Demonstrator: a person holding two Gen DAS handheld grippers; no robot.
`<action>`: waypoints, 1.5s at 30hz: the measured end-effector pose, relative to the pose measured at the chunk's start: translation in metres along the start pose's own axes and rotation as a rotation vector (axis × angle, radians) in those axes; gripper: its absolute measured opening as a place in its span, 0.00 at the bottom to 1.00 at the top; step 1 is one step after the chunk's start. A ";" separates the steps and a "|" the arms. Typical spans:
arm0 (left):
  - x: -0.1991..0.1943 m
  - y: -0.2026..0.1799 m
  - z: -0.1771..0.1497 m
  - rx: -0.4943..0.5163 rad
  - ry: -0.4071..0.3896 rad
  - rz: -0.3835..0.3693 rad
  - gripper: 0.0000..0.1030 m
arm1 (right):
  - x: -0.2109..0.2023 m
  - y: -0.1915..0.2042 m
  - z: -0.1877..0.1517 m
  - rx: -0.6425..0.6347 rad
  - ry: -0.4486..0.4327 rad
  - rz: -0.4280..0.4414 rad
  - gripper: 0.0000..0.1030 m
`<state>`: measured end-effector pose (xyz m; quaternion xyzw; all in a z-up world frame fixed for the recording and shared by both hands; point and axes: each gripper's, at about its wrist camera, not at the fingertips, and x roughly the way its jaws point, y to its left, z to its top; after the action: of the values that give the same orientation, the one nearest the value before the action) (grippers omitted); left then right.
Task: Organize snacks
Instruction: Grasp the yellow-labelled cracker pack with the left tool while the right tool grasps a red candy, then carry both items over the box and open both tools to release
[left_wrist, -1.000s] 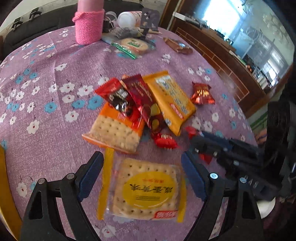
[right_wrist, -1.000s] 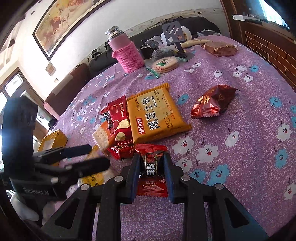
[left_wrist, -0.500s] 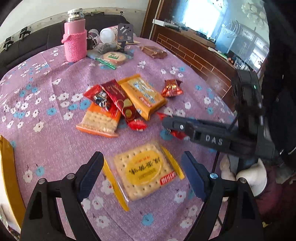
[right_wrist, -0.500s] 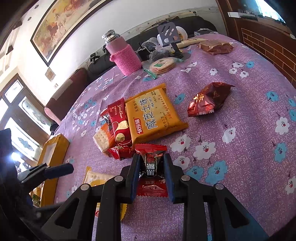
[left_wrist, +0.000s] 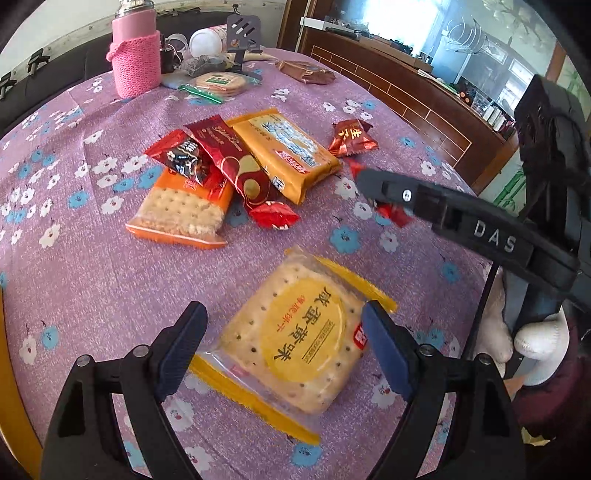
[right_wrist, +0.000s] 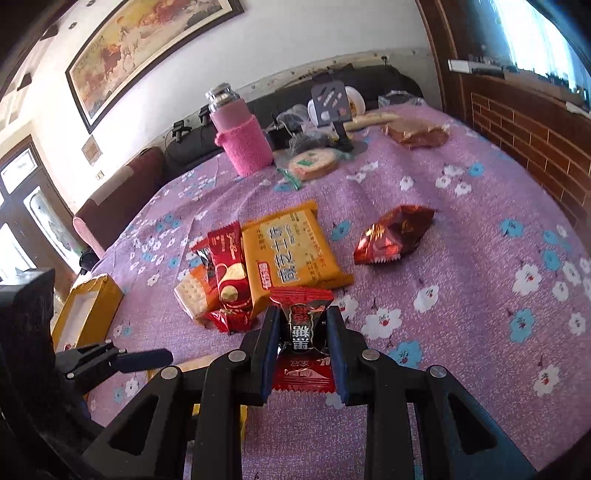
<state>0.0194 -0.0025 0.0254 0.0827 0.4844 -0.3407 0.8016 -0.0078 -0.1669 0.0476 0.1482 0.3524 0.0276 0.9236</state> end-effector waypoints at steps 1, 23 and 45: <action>-0.001 0.000 -0.003 -0.001 0.002 -0.008 0.83 | -0.008 0.005 0.001 -0.029 -0.048 -0.022 0.26; -0.005 -0.025 -0.022 -0.022 -0.033 0.013 0.83 | -0.058 0.035 0.002 -0.161 -0.318 -0.103 0.25; -0.080 0.006 -0.054 -0.280 -0.223 0.189 0.66 | -0.048 0.031 -0.001 -0.140 -0.246 -0.034 0.25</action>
<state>-0.0397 0.0638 0.0632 -0.0227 0.4254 -0.2005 0.8822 -0.0425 -0.1447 0.0866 0.0796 0.2362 0.0182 0.9683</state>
